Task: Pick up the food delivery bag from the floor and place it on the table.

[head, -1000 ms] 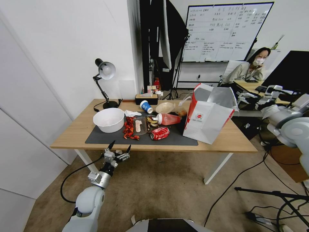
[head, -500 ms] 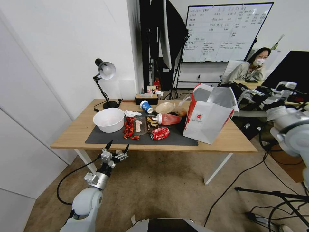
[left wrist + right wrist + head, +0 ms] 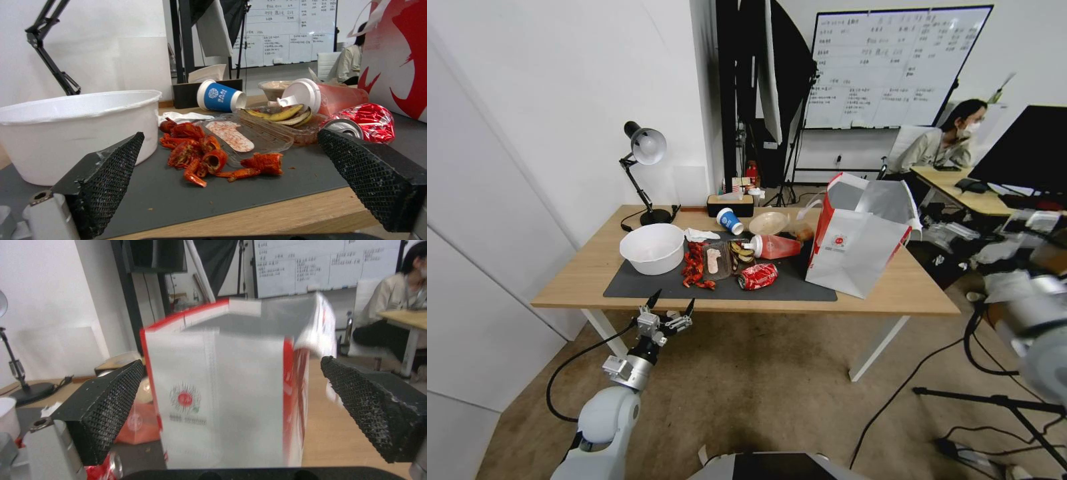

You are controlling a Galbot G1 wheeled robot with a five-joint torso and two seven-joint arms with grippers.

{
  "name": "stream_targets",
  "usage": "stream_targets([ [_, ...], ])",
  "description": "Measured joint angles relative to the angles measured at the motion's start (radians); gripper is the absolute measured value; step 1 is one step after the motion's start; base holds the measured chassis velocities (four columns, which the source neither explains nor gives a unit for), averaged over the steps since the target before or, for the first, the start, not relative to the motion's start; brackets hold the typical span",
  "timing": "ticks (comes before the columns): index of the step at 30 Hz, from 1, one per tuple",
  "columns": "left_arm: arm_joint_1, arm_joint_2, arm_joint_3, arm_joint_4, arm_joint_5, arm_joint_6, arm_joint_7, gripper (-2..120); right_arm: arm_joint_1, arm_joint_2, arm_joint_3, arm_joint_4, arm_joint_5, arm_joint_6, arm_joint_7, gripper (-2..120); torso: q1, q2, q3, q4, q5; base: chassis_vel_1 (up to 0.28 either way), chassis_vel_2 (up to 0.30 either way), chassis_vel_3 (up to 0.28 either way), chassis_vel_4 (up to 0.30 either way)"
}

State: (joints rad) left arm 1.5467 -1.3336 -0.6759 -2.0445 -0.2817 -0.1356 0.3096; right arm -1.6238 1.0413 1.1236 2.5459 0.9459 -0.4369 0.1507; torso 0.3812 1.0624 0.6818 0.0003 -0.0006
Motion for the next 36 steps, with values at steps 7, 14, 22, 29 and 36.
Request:
stream_targets([
  [7,0.002,0.003,-0.005,0.005,-0.008,-0.008,0.000,100,-0.052,0.068,-0.042,0.004,-0.076,0.039,-0.064,100,0.000,0.000,0.000,-0.0006,0.0009,0.000,0.000,0.000,0.000],
  [14,0.001,0.003,-0.006,0.017,-0.015,-0.029,-0.011,100,-0.073,0.146,-0.087,-0.106,-0.261,0.164,-0.223,100,0.000,0.000,0.000,-0.0004,0.0011,0.000,0.000,0.000,0.000],
  [22,0.001,-0.006,-0.005,0.031,-0.014,-0.052,-0.016,100,-0.055,0.185,-0.129,-0.276,-0.390,0.286,-0.368,100,0.000,0.000,0.000,-0.0004,0.0007,0.000,0.000,0.000,0.000],
  [29,0.008,-0.010,-0.002,0.045,-0.010,-0.078,-0.016,100,-0.046,0.212,-0.152,-0.393,-0.456,0.423,-0.451,100,0.000,0.000,0.000,-0.0005,0.0003,0.000,0.000,0.000,0.000],
  [36,0.008,-0.016,0.004,0.052,-0.004,-0.081,-0.011,100,-0.040,0.246,-0.175,-0.437,-0.478,0.481,-0.440,100,0.000,0.000,0.000,-0.0006,0.0003,0.000,0.000,0.000,0.000],
])
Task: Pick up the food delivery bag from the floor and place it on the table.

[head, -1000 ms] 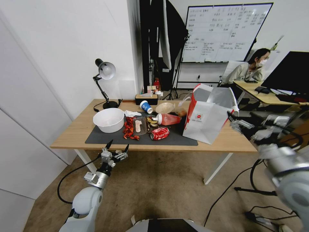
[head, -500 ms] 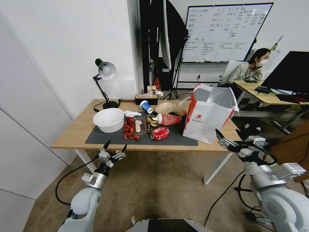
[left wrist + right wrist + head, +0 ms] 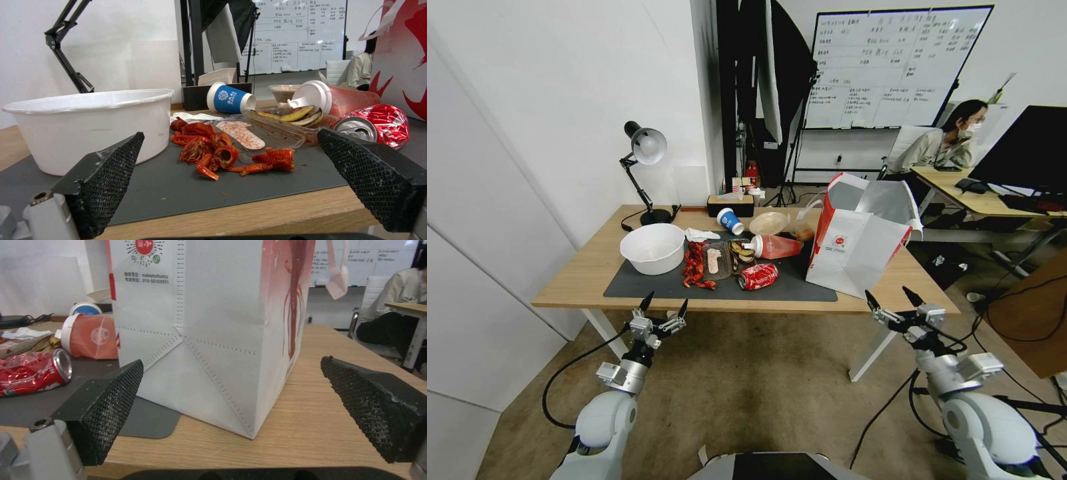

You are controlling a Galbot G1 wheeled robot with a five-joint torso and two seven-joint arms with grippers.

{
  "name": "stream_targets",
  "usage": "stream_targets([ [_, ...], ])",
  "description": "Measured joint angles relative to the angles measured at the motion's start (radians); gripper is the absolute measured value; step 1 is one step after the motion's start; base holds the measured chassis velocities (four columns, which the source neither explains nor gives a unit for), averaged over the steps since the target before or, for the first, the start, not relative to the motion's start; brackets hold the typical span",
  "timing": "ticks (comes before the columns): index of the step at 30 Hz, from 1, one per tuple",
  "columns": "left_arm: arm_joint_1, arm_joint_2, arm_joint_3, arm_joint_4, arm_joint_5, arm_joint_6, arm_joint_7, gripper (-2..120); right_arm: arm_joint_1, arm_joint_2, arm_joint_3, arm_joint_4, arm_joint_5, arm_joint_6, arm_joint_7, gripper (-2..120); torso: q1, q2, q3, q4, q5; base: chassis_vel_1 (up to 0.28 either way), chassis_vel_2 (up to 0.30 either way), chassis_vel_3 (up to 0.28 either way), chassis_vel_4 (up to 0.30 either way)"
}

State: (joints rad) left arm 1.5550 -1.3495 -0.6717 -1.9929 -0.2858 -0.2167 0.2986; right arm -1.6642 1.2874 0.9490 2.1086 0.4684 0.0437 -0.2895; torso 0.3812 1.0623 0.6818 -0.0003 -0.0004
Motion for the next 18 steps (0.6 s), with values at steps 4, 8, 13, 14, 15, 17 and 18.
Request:
stream_targets([
  [4,0.001,0.000,-0.001,0.001,0.002,0.000,0.000,100,0.009,0.010,-0.015,-0.026,-0.011,0.027,0.005,100,0.000,0.000,0.000,0.0005,0.0005,0.000,0.000,0.000,0.000],
  [8,0.003,0.001,-0.008,0.003,0.014,0.000,-0.006,100,0.019,0.011,-0.022,-0.056,-0.019,0.072,-0.002,100,0.000,0.000,0.000,0.0002,0.0003,0.000,0.000,0.000,0.000],
  [13,0.005,-0.003,-0.007,-0.001,0.028,0.012,-0.038,100,0.022,0.007,-0.019,-0.067,-0.017,0.098,-0.009,100,0.000,0.000,0.000,0.0002,0.0003,0.000,0.000,0.000,0.000],
  [14,0.005,-0.003,-0.007,-0.001,0.028,0.012,-0.038,100,0.022,0.007,-0.019,-0.067,-0.017,0.098,-0.009,100,0.000,0.000,0.000,0.0002,0.0003,0.000,0.000,0.000,0.000],
  [15,0.006,-0.005,-0.007,-0.008,0.040,0.031,-0.056,100,0.022,0.006,-0.019,-0.068,-0.017,0.111,-0.009,100,0.000,0.000,0.000,0.0002,0.0004,0.000,0.000,0.000,0.000],
  [17,0.006,-0.007,-0.006,-0.014,0.044,0.043,-0.068,100,0.022,0.006,-0.019,-0.068,-0.017,0.115,-0.009,100,0.000,0.000,0.000,0.0003,0.0003,0.000,0.000,0.000,0.000],
  [18,0.006,-0.007,-0.005,-0.021,0.055,0.059,-0.097,100,0.022,0.006,-0.020,-0.068,-0.014,0.118,-0.009,100,0.000,0.000,0.000,0.0001,0.0004,0.000,0.000,0.000,0.000],
])
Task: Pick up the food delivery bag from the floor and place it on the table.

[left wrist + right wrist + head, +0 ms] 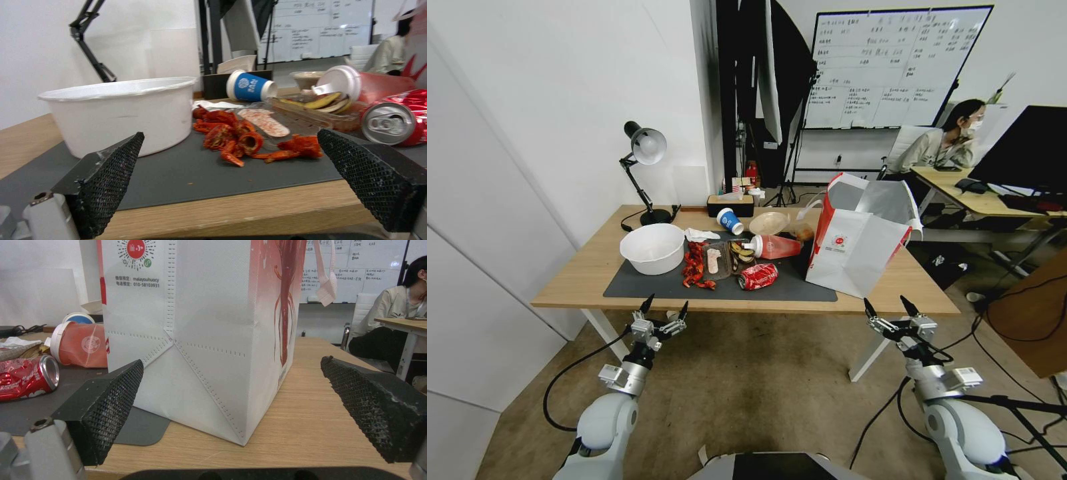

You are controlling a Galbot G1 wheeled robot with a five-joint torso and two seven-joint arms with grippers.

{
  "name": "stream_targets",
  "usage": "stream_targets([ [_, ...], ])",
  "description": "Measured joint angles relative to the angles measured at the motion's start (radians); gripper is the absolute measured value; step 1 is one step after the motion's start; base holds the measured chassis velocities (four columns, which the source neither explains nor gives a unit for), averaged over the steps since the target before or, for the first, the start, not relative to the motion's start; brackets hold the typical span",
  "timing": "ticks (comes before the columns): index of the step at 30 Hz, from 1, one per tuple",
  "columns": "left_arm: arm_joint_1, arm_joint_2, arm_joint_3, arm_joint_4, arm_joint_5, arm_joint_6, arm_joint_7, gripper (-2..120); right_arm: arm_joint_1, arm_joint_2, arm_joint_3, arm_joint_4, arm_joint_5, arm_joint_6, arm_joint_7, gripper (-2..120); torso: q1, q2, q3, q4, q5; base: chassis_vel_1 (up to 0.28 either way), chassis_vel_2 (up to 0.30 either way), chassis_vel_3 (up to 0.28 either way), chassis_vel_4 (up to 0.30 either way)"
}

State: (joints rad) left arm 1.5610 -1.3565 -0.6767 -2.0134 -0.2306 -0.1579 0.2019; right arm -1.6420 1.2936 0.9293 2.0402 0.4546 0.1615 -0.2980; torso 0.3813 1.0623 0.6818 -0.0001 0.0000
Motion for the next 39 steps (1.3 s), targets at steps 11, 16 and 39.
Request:
stream_targets([
  [11,0.008,0.006,-0.010,-0.015,0.013,0.033,-0.055,100,0.011,-0.001,0.007,-0.013,0.010,0.025,-0.010,100,0.000,0.000,0.000,0.0001,-0.0001,0.000,0.000,0.000,0.000],
  [16,0.012,0.003,-0.011,-0.015,0.037,0.033,-0.055,100,0.010,-0.001,0.007,-0.016,0.010,0.029,-0.012,100,0.000,0.000,0.000,0.0001,-0.0001,0.000,0.000,0.000,0.000],
  [39,0.012,0.003,-0.011,-0.014,0.038,0.032,-0.054,100,0.010,-0.001,0.008,-0.016,0.009,0.029,-0.012,100,0.000,0.000,0.000,0.0001,-0.0001,0.000,0.000,0.000,0.000],
])
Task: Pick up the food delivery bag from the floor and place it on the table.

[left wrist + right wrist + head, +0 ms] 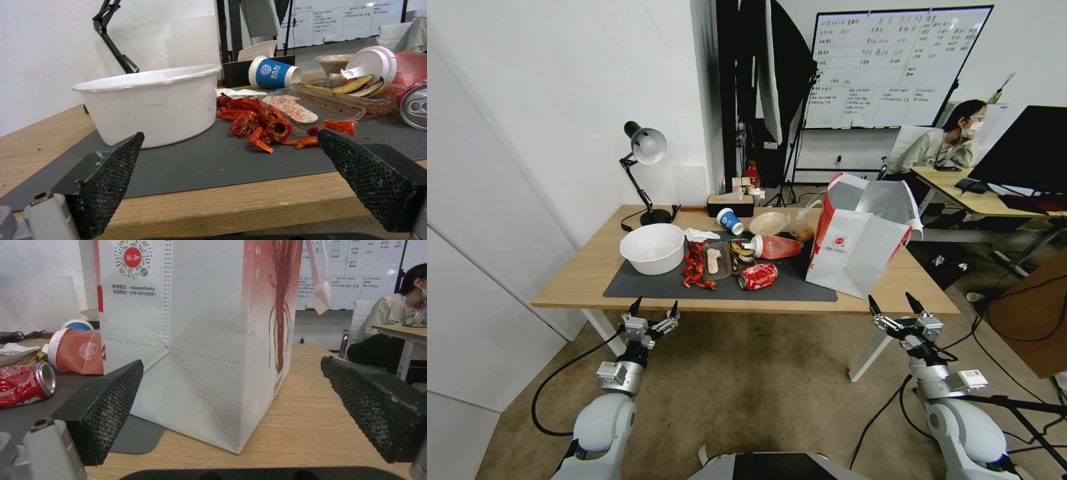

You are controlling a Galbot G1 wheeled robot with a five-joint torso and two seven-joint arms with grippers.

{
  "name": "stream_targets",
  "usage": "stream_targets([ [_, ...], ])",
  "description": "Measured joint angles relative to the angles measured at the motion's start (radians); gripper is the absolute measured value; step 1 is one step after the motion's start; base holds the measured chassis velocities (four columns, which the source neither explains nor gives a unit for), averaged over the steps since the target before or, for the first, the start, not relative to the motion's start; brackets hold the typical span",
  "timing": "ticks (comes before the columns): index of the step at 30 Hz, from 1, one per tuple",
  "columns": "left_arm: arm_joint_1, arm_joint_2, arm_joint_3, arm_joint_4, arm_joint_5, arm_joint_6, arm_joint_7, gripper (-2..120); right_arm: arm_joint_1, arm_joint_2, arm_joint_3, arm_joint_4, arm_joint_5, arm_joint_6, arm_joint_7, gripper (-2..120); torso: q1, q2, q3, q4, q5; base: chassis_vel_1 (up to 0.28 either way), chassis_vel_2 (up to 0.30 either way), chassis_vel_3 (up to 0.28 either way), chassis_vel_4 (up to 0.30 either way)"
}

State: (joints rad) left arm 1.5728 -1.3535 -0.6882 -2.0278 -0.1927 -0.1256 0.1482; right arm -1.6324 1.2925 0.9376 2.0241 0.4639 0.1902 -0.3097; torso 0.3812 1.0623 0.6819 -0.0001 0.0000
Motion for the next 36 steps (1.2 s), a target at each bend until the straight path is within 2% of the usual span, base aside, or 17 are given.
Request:
stream_targets([
  [36,0.000,0.000,0.000,0.001,-0.001,0.000,0.001,100,0.000,0.000,0.000,0.000,0.000,0.000,0.000,100,0.000,0.000,0.000,0.0000,0.0000,0.000,0.000,0.000,0.000],
])
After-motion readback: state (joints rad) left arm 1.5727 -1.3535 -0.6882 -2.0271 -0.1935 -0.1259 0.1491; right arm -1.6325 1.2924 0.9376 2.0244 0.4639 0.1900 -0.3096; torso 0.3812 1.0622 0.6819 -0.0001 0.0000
